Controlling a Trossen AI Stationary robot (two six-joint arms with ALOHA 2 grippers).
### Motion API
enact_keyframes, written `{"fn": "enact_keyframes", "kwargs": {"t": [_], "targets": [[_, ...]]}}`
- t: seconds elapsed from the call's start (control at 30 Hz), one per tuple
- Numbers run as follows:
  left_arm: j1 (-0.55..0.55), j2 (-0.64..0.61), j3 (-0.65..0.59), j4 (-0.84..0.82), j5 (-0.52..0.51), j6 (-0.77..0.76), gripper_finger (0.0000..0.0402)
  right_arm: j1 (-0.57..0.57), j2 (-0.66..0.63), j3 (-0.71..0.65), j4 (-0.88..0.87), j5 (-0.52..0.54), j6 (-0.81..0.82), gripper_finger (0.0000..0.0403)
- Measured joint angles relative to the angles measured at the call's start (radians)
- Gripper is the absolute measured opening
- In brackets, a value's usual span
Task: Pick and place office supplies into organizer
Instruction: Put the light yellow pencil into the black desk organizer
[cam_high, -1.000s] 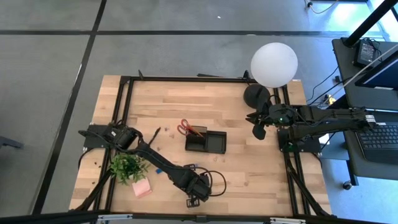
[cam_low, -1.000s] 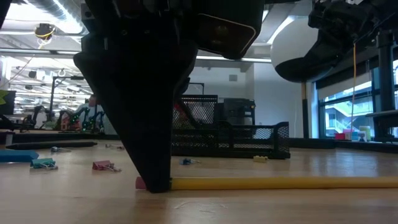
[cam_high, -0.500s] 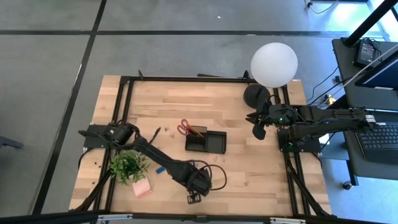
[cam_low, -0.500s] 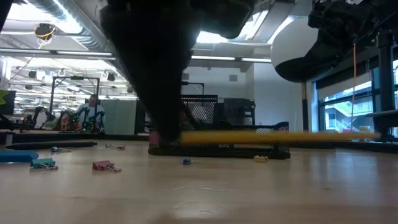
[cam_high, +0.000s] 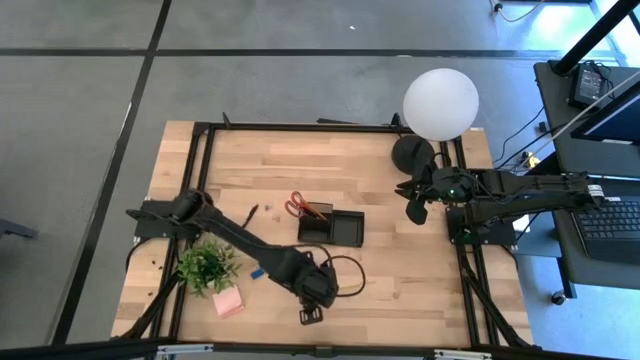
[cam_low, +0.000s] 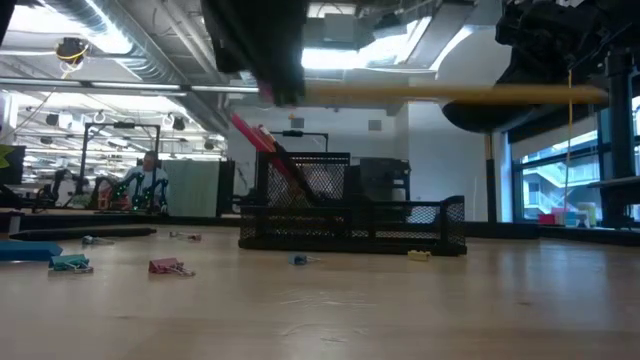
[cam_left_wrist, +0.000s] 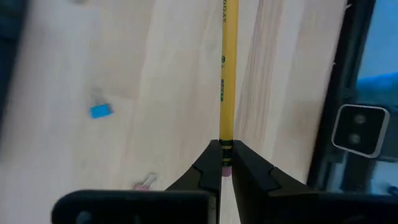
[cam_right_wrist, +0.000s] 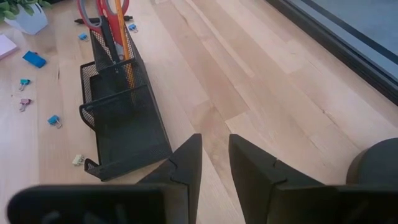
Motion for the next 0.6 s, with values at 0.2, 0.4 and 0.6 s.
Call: {"fn": "enact_keyframes", "kwargs": {"t": [0.2, 0.4, 0.6], "targets": [[0.031, -0.113, 0.000, -0.062, -0.001, 0.000, 0.0017, 0.000, 0.000, 0.000, 0.000, 0.000, 0.000, 0.0085], [0.077, -0.216, 0.001, -0.085, 0.000, 0.013, 0.0017, 0.000, 0.000, 0.000, 0.000, 0.000, -0.001, 0.0085], [0.123, -0.284, 0.001, -0.142, -0.045, 0.070, 0.0017, 0.000, 0.000, 0.000, 0.000, 0.000, -0.001, 0.0085]]}}
